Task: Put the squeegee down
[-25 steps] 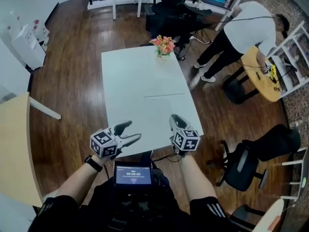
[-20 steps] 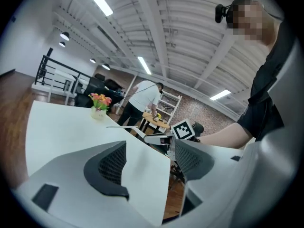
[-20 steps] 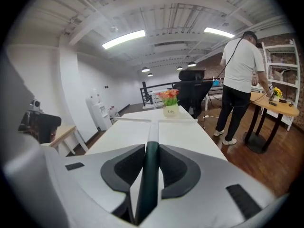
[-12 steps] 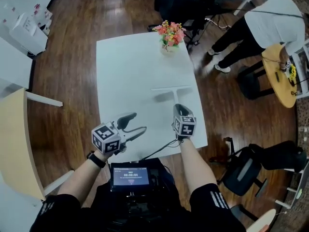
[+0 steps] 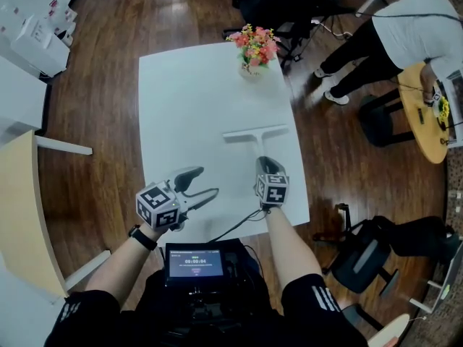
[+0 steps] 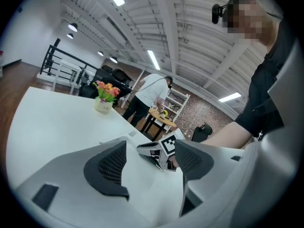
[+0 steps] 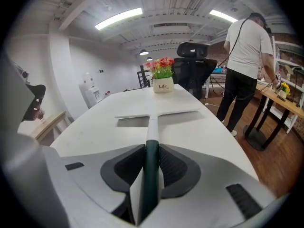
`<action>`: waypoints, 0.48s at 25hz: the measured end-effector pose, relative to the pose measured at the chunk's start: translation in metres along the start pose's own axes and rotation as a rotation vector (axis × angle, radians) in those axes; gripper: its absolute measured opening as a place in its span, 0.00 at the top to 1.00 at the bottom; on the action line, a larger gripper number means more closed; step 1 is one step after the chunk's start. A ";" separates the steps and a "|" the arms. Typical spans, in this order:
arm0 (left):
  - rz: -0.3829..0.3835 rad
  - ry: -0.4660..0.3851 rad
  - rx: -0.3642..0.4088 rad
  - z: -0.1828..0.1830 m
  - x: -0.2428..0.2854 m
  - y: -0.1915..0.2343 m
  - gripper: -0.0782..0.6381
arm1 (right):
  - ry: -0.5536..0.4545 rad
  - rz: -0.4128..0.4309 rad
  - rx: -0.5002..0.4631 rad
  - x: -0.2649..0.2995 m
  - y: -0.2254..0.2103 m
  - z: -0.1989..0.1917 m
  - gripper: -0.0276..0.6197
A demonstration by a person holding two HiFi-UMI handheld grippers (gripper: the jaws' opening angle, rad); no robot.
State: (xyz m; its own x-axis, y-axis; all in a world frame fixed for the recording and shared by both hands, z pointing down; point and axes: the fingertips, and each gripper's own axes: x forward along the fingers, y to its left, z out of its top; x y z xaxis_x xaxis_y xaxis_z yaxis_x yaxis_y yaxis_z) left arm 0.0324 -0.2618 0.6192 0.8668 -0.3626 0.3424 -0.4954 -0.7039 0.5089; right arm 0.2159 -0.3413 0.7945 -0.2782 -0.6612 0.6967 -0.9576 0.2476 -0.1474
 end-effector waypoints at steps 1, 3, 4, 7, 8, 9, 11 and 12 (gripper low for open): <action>0.000 0.001 -0.002 0.000 0.000 0.000 0.45 | 0.000 0.001 -0.001 0.000 0.000 0.000 0.77; 0.001 0.000 -0.003 -0.001 0.000 0.001 0.45 | 0.000 0.005 0.001 0.000 0.000 -0.001 0.77; 0.001 -0.001 -0.002 -0.001 -0.001 0.000 0.45 | -0.003 0.007 0.006 -0.001 0.000 0.000 0.77; -0.002 -0.002 0.005 0.001 -0.002 -0.001 0.45 | -0.032 0.000 0.008 -0.007 0.001 0.011 0.73; -0.004 -0.004 0.006 0.001 -0.003 -0.001 0.45 | -0.044 -0.005 0.002 -0.010 0.002 0.015 0.72; -0.007 -0.007 0.009 0.002 -0.004 -0.003 0.45 | -0.053 -0.008 -0.002 -0.013 0.002 0.017 0.72; -0.017 -0.015 0.020 0.004 -0.007 -0.009 0.45 | -0.076 -0.012 -0.001 -0.022 0.003 0.022 0.72; -0.023 -0.019 0.027 0.006 -0.010 -0.013 0.45 | -0.093 -0.014 0.004 -0.029 0.005 0.027 0.72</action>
State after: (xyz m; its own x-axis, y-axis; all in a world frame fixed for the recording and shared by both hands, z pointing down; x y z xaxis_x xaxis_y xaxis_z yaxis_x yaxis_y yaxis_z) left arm 0.0308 -0.2528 0.6044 0.8789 -0.3578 0.3153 -0.4741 -0.7281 0.4952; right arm 0.2173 -0.3399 0.7549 -0.2706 -0.7274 0.6306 -0.9616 0.2355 -0.1409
